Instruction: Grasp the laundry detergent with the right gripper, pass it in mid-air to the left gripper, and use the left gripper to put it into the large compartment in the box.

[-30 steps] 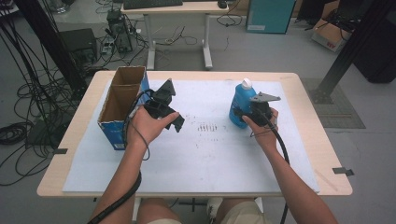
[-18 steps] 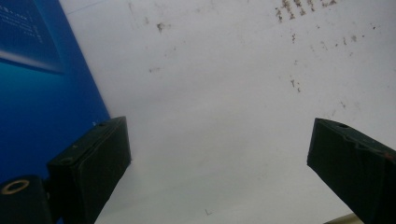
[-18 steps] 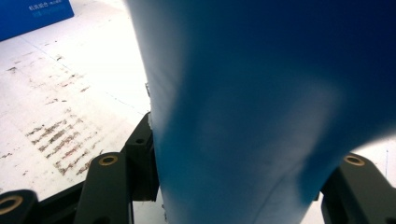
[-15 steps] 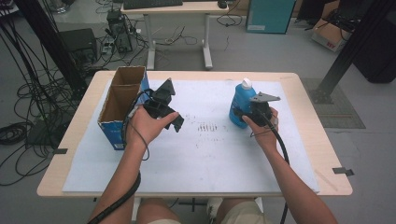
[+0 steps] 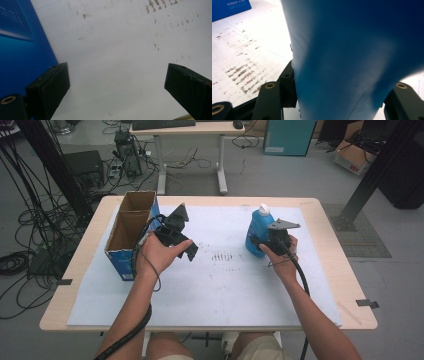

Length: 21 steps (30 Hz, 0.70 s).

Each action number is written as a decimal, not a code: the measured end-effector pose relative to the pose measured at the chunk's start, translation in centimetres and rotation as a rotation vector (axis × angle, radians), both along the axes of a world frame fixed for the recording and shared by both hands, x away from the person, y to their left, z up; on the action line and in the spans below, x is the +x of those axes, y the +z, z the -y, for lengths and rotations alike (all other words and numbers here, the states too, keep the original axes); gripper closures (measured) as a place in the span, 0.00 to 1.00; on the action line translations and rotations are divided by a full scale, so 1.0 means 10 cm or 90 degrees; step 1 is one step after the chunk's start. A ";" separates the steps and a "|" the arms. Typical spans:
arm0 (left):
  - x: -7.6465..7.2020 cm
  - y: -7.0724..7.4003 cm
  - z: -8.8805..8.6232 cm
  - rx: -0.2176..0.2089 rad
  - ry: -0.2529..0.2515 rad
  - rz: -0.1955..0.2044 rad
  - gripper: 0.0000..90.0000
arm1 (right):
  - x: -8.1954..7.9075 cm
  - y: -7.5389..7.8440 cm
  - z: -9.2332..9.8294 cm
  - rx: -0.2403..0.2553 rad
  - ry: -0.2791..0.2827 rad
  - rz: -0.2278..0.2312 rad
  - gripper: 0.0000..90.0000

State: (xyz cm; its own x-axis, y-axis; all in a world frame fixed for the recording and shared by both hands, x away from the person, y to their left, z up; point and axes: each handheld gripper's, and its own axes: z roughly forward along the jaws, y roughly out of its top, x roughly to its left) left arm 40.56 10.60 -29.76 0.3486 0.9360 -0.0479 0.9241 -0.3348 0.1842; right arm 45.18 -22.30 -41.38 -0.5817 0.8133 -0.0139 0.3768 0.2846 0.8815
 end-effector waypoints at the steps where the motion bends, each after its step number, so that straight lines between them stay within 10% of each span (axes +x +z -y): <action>1: 0.00 0.00 -0.01 0.002 -0.001 -0.001 0.07 | 0.00 0.00 0.01 0.001 0.003 0.002 0.46; 21: 0.00 0.03 0.01 0.005 -0.002 0.005 0.07 | 0.01 0.00 0.01 0.002 0.004 0.000 0.47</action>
